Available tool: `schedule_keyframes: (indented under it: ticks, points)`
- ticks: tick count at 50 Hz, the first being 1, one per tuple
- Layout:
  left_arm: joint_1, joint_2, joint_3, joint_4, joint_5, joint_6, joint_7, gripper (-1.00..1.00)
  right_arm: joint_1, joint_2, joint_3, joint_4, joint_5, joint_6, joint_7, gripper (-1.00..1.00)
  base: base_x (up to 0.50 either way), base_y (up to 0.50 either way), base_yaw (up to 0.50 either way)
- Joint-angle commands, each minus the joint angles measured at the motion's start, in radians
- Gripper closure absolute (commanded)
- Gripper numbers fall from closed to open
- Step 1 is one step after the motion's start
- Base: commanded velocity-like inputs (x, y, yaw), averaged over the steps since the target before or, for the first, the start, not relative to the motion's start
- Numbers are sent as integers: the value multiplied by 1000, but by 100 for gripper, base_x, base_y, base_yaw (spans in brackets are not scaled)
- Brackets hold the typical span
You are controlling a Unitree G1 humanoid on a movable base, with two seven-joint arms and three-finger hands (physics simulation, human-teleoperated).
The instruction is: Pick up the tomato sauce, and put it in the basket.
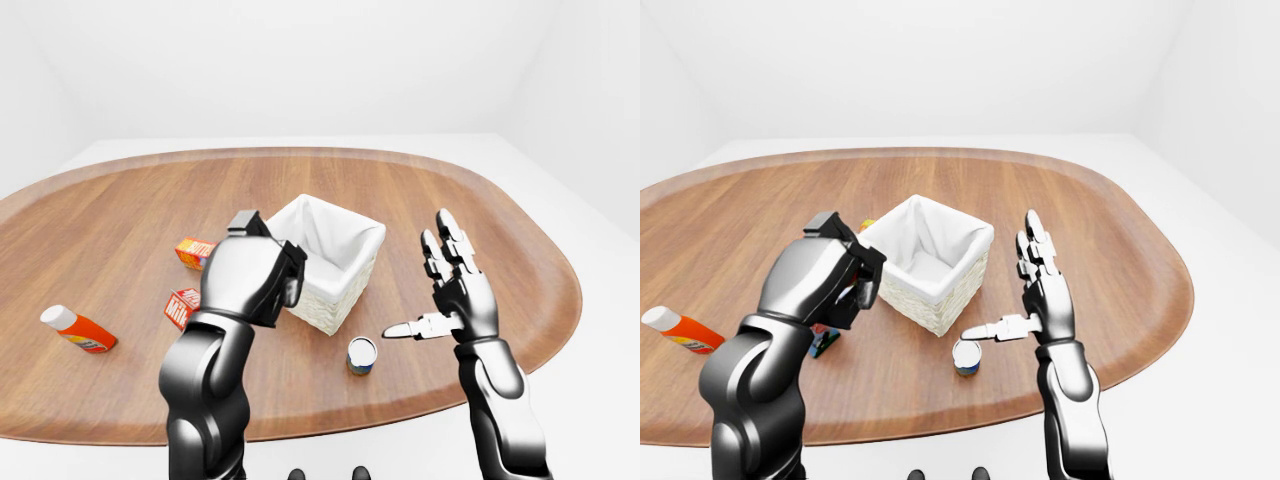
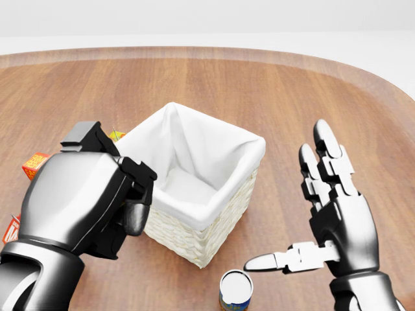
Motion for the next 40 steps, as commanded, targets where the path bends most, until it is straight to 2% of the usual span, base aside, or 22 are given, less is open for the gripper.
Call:
schedule_keyframes:
  ticks: [1,11,19,27,30,40]
  points:
    - [-83,-11,26,-20,68,0,0,100,-1,0,3,18,-4,0,-2,-100,0,0,0]
    - [-128,-13,36,-15,92,0,0,100,-5,0,2,21,-3,0,-3,-100,0,0,0]
    - [-236,9,71,22,112,0,0,100,-3,-1,1,6,-2,0,-3,-100,0,0,0]
    - [-322,45,98,112,56,0,0,100,-7,-1,-2,5,2,0,-4,-100,0,0,0]
    - [-336,55,100,133,41,0,0,100,-8,-1,-2,6,2,0,-4,-100,0,0,0]
    - [-370,100,114,286,-96,0,0,100,-7,-2,-2,-14,4,0,-6,-100,0,0,0]
